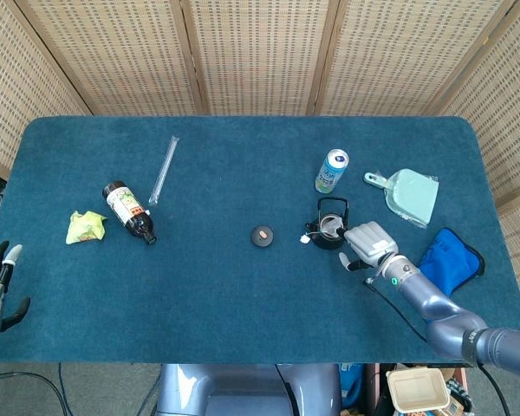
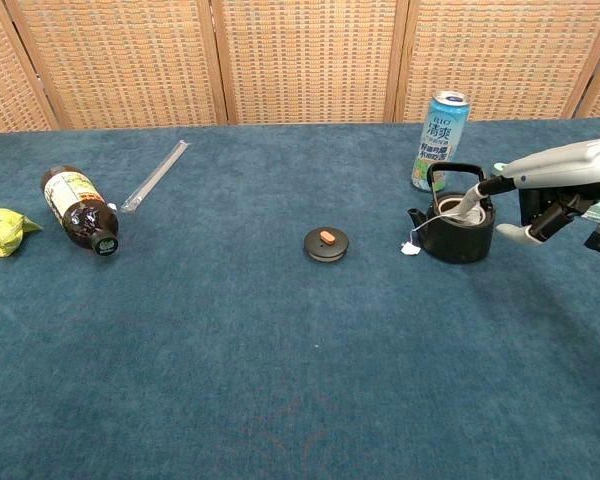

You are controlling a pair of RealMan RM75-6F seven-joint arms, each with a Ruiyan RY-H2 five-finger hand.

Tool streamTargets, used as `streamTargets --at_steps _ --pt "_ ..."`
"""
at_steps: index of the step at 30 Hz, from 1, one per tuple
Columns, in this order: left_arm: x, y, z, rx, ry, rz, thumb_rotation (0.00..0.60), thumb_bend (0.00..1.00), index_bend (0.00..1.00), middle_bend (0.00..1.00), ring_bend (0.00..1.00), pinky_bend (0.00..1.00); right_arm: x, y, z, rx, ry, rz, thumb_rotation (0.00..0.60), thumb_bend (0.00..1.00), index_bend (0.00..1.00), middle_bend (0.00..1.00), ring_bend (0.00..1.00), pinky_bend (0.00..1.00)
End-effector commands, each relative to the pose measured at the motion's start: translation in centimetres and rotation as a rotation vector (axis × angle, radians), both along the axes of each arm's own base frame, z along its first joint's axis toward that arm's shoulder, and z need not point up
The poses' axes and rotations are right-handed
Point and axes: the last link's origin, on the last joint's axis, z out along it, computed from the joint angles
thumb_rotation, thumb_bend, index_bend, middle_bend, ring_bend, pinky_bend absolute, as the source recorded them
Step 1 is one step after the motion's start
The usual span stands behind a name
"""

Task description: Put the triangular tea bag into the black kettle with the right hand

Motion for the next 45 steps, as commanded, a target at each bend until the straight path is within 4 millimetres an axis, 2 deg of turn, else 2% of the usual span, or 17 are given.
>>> streamTargets --at_steps 1,18,37,39,41,45 --pt "-0.1 0.0 0.0 -0.001 -0.001 0.003 0.600 0.35 0.00 0.00 0.00 0.00 0.0 -0.2 -0.2 0.009 0.013 -0.004 0.340 0.74 0.12 0.98 0.95 0.92" --pt "-0.5 -0.2 -0.2 -0.007 -0.010 0.012 0.600 0.35 0.00 0.00 0.00 0.00 0.5 -1.1 -1.2 0.023 0.058 0.003 0.339 0.74 0.12 0.98 0.95 0.92" --pt "-0.7 -0.2 -0.2 -0.006 -0.013 0.016 0.600 0.35 0.00 0.00 0.00 0.00 0.0 -0.4 0.2 -0.022 0.057 -0.014 0.337 0.74 0.12 0.98 0.95 0.92" --pt "-0.6 -0.2 -0.2 -0.004 -0.014 0.014 0.600 0.35 0.00 0.00 0.00 0.00 0.2 -0.2 0.7 -0.036 0.040 -0.009 0.308 0.74 0.12 0.97 0.95 0.92" --pt "-0.6 -0.1 -0.2 -0.004 -0.014 0.012 0.600 0.35 0.00 0.00 0.00 0.00 0.5 0.1 1.2 -0.052 0.022 -0.003 0.249 0.74 0.12 0.96 0.95 0.92" --pt "-0.5 -0.1 -0.2 -0.001 -0.016 0.010 0.600 0.35 0.00 0.00 0.00 0.00 1.0 0.9 2.1 -0.096 -0.023 0.010 0.210 0.74 0.11 0.93 0.95 0.92"
